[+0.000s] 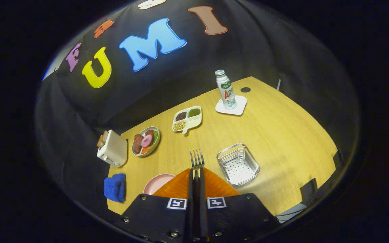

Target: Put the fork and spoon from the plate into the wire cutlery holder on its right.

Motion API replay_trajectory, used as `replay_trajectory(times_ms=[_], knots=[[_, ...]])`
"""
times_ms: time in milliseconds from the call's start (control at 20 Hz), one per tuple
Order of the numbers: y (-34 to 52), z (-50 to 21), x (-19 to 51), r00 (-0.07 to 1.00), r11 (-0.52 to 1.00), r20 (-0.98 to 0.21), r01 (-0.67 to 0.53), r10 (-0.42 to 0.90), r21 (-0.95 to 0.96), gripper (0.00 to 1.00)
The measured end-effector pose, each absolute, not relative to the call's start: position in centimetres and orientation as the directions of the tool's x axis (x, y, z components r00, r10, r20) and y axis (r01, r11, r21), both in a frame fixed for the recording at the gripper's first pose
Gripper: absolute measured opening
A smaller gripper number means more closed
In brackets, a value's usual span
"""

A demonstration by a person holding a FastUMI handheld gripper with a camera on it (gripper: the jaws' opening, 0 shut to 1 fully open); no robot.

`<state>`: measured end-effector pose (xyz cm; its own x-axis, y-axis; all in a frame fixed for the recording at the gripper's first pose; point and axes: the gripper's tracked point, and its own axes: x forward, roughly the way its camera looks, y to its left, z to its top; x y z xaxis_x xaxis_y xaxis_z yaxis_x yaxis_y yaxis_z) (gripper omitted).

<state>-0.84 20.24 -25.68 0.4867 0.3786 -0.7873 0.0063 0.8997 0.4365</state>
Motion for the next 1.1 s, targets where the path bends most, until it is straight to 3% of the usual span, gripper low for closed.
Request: replay_trajectory(times_ms=[400,1100], knots=[[15.5,-29.2,-1.2,0.440,0.946,-0.851,0.009,0.287,0.324,0.08],[17.8,-28.3,-0.6,0.453,0.936,-0.829,-0.037,0.328,0.350,0.05]])
